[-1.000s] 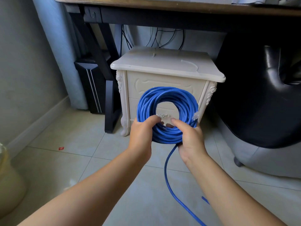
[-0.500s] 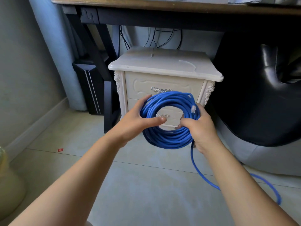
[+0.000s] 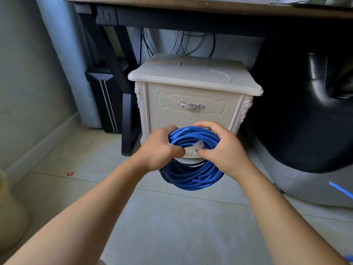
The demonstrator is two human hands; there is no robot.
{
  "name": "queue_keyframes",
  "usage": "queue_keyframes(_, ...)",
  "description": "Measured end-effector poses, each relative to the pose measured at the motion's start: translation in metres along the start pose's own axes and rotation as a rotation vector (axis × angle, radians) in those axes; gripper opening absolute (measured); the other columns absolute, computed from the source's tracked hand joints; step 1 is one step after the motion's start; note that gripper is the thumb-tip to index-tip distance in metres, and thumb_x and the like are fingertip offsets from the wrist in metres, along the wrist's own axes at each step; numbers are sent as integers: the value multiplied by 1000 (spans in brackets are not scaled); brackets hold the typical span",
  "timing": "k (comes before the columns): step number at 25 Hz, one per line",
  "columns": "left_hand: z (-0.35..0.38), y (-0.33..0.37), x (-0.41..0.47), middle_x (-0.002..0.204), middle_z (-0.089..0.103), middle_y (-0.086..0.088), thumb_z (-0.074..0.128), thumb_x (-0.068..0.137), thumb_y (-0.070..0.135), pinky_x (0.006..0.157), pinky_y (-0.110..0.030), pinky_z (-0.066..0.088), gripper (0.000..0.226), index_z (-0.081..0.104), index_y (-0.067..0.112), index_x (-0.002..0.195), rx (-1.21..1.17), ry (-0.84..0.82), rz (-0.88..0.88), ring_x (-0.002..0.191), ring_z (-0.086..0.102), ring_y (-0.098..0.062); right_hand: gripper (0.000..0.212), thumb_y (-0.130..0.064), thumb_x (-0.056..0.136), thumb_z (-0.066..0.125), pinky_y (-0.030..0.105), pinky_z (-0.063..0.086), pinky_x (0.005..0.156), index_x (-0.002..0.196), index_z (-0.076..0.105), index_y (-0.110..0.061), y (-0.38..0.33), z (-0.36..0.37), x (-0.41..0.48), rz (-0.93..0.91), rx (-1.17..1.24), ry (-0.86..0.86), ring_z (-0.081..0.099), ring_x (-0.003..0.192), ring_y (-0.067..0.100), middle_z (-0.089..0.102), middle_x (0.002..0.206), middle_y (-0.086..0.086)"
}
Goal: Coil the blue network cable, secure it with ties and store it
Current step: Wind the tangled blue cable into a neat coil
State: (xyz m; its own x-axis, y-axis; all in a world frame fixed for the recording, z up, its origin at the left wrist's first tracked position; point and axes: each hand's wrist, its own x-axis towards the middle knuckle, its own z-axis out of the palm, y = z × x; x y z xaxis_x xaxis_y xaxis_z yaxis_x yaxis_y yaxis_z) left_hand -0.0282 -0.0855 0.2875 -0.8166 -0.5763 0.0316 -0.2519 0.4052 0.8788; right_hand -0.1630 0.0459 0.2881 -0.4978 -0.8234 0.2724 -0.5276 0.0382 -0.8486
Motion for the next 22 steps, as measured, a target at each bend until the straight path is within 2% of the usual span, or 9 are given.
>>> queue_keyframes(3, 2, 0, -1, 59, 51, 3, 63, 56, 14, 57, -30, 39, 20, 54, 13, 73, -181, 100, -38, 55, 48, -16, 46, -13, 76, 79, 21, 53, 82, 114, 64, -34, 7, -3, 4, 138, 192, 5, 68, 92, 5, 71, 102, -9)
queue_keyframes(7, 4, 0, 4, 57, 52, -1, 62, 59, 7, 75, -50, 51, 18, 53, 10, 75, -499, 236, -108, 60, 51, -23, 29, -21, 76, 77, 43, 56, 85, 101, 69, -33, 17, 3, 6, 290, 464, 83, 69, 100, 28, 73, 98, 3)
queue_keyframes(10, 11, 1, 6, 58, 53, -1, 62, 61, 7, 81, -49, 53, 17, 55, 10, 76, -665, 335, -173, 58, 53, -22, 35, -15, 80, 75, 49, 56, 87, 112, 64, -23, 18, 16, 6, 351, 628, 182, 70, 99, 33, 70, 94, 6)
queue_keyframes(13, 22, 4, 6, 63, 55, -3, 60, 76, 1, 91, -50, 53, 12, 58, 10, 84, -823, 398, -240, 60, 58, -20, 35, -10, 81, 73, 48, 56, 84, 114, 61, -15, 16, 30, 4, 454, 817, 293, 73, 90, 31, 71, 89, 7)
queue_keyframes(16, 31, 3, 3, 66, 58, -1, 65, 80, 6, 94, -48, 51, 12, 58, 12, 88, -801, 308, -213, 72, 59, -21, 30, -10, 78, 75, 40, 58, 77, 106, 65, -16, 19, 33, 3, 544, 848, 426, 73, 82, 25, 70, 90, 8)
queue_keyframes(19, 30, 1, 2, 74, 61, 0, 75, 79, 18, 92, -44, 51, 26, 59, 12, 99, -749, 104, -153, 81, 61, -20, 23, -7, 77, 75, 43, 57, 80, 94, 65, -19, 24, 27, 5, 594, 838, 488, 68, 82, 28, 66, 86, 8)
queue_keyframes(22, 16, -9, 4, 115, 63, -13, 74, 78, 22, 103, -48, 45, 56, 53, 11, 129, -780, -179, -92, 115, 59, -32, 19, -2, 78, 70, 36, 58, 62, 90, 63, -15, 24, 21, 9, 607, 852, 505, 65, 70, 26, 62, 78, 10)
